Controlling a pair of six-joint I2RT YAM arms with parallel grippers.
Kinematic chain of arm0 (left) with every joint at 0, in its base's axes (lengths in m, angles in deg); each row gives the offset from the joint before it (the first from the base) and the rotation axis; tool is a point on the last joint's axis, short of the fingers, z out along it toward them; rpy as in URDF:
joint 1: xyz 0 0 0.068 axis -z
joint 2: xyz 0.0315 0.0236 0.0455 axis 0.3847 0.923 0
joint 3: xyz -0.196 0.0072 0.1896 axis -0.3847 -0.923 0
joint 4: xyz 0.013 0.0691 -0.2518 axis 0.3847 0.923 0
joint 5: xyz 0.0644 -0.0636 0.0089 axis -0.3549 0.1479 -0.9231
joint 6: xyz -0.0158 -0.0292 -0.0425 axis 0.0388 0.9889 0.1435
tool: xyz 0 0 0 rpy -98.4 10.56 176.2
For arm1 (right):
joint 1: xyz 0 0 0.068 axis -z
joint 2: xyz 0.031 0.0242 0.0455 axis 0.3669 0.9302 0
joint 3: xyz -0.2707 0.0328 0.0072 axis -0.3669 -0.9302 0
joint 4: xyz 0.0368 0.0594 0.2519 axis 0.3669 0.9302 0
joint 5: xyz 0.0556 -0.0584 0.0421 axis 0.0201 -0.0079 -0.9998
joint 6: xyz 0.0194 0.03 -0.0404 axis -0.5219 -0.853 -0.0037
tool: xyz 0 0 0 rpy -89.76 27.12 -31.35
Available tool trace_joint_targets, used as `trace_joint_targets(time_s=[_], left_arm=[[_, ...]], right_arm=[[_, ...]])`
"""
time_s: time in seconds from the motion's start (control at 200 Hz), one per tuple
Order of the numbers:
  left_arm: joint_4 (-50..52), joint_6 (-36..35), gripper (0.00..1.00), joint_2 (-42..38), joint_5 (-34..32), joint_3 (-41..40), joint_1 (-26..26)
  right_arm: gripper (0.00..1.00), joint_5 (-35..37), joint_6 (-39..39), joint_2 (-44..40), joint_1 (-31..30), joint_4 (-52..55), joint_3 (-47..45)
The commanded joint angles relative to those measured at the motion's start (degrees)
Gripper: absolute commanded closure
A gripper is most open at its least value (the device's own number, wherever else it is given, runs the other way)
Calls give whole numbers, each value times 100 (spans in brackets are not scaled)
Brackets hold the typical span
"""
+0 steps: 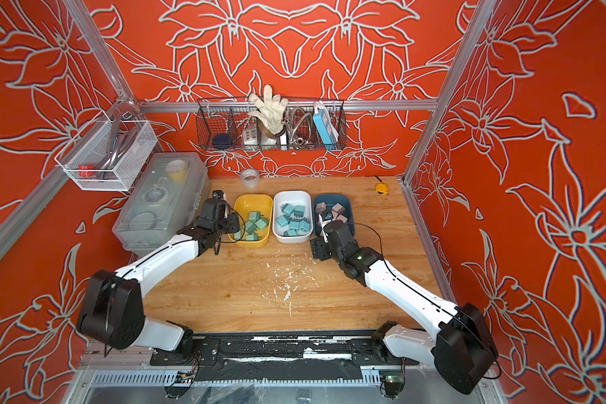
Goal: Place the plugs by color into the storage box
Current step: Place the plug in the storage box, then reset both arms
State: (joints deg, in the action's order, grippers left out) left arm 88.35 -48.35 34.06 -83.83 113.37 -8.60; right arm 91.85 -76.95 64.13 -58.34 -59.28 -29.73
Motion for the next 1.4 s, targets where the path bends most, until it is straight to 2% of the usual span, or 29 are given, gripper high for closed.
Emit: trace_joint_targets(time_s=[0.0, 0.09, 0.175, 0.315, 0.39, 0.5, 0.571, 0.641, 0.736, 0.796, 0.866, 0.926, 1.061, 1.131, 1.171, 1.236, 1.316, 1.351, 1.396], left_arm=[[-564, -803, 31, -349, -445, -441, 0], [-735, -1143, 31, -441, -558, -700, -5], [-1165, -1469, 30, -444, -495, -1058, -5], [-2096, -2098, 31, -499, -277, -1788, -13], [-2375, -2182, 31, -510, -276, -2016, -76], [-2618, -1822, 30, -432, 144, -2178, -407], [-2611, -1633, 30, -308, 642, -2220, -680], [-2916, -1501, 31, -134, 861, -2390, -885], [-3358, -1284, 31, -73, 1103, -2658, -1154], [-3677, -1253, 31, -138, 1189, -2868, -1200], [-3951, -1240, 31, -199, 1219, -3054, -1218], [-4199, -1213, 31, -179, 1268, -3189, -1251], [-4876, -1192, 29, 34, 1444, -3498, -1332], [-4882, -1173, 25, 40, 1414, -3511, -1340], [-4938, -1170, 22, 54, 1404, -3522, -1341], [-4941, -1144, 14, 46, 1333, -3531, -1341], [-4916, -1125, 1, 56, 1276, -3513, -1341], [-4909, -1121, 1, 40, 1274, -3513, -1340], [-4905, -1123, 1, 49, 1276, -3513, -1340]], right_arm=[[8, 1207, 423, -190, 85, -136, -242], [1, 2031, 631, -249, 153, -442, -460], [0, 2589, 1028, -317, 246, -1077, -819], [0, 2914, 1874, -359, 458, -2294, -1443], [0, 2977, 2173, -277, 644, -2878, -1713], [0, 2646, 2226, 22, 1105, -3406, -1912], [0, 2257, 2156, 395, 1438, -3693, -1926], [0, 1909, 2210, 876, 1682, -4209, -1985], [0, 1941, 2315, 1479, 1858, -4605, -1882], [0, 1589, 2409, 1510, 1930, -4411, -1804], [0, 1484, 2610, 1616, 1972, -5318, -2142], [0, 1258, 2448, 1440, 2113, -5036, -2149], [1, 350, 1892, 1233, 2837, -5561, -2607], [1, -131, 1606, 1447, 3222, -6192, -2898], [0, -172, 1616, 1655, 3261, -6640, -2953], [0, -190, 1584, 1448, 3267, -5801, -2720], [0, -164, 1586, 1634, 3273, -6140, -2725], [0, -180, 1565, 1510, 3281, -5714, -2637], [1, -193, 1581, 1618, 3287, -6017, -2684]])
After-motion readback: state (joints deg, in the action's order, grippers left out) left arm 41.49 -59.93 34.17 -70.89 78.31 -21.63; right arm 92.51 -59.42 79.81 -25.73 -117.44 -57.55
